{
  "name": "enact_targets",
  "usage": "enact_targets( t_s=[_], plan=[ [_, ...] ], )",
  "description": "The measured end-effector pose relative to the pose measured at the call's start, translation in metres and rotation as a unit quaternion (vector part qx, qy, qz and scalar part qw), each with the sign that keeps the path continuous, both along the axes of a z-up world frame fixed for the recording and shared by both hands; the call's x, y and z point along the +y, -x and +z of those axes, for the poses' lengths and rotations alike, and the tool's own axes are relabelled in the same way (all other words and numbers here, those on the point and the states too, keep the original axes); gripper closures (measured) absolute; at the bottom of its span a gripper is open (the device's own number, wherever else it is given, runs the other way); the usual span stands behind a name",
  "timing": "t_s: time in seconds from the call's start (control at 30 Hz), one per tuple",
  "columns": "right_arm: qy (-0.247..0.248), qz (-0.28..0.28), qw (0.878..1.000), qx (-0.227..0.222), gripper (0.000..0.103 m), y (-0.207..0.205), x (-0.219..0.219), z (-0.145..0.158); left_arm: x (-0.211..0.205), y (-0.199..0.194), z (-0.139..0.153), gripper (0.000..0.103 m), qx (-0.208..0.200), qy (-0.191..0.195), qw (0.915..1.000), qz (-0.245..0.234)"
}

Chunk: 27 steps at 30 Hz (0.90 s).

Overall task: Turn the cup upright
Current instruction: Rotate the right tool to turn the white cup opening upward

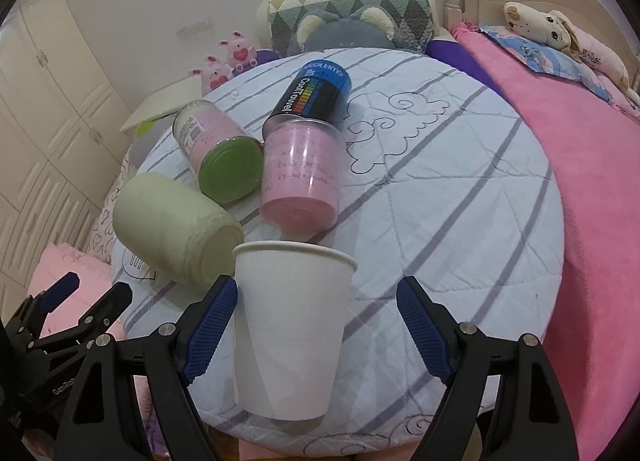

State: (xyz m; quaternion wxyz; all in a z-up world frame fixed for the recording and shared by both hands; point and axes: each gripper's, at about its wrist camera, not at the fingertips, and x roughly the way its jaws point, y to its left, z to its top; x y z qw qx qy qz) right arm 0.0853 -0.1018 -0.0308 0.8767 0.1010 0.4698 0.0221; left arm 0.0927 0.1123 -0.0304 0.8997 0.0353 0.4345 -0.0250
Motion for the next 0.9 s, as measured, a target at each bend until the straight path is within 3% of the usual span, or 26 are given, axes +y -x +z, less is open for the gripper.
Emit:
enact_targets(
  t_s=[0.23, 0.37, 0.43, 0.5, 0.6, 0.7, 0.9],
  plan=[
    [-0.003, 0.03, 0.999, 0.022, 0.019, -0.012, 0.015, -0.01, -0.001, -0.006, -0.009, 0.004, 0.013, 0.006, 0.9999, -0.001],
    [-0.007, 0.062, 0.996, 0.059, 0.019, -0.028, 0.028, -0.028, 0.002, -0.01, -0.015, 0.004, 0.024, 0.009, 0.9996, 0.011],
    [-0.008, 0.052, 0.998, 0.03, 0.038, -0.025, 0.026, -0.026, 0.005, -0.011, -0.017, 0.004, 0.028, 0.012, 0.9994, 0.014],
    [0.019, 0.047, 0.999, 0.013, 0.036, -0.022, 0.025, -0.021, 0.007, -0.011, -0.017, 0.004, 0.028, 0.012, 0.9994, 0.015],
    [0.003, 0.052, 0.999, 0.012, 0.036, -0.02, 0.018, -0.016, 0.008, -0.011, -0.017, 0.004, 0.028, 0.011, 0.9993, 0.02],
    [0.024, 0.048, 0.999, 0.001, 0.036, -0.016, 0.016, -0.011, 0.008, -0.009, -0.014, 0.004, 0.023, 0.013, 0.9995, 0.017],
    [0.019, 0.048, 0.999, 0.0, 0.036, -0.015, 0.012, -0.01, -0.001, -0.004, -0.009, 0.004, 0.017, 0.012, 0.9997, 0.009]
  ],
)
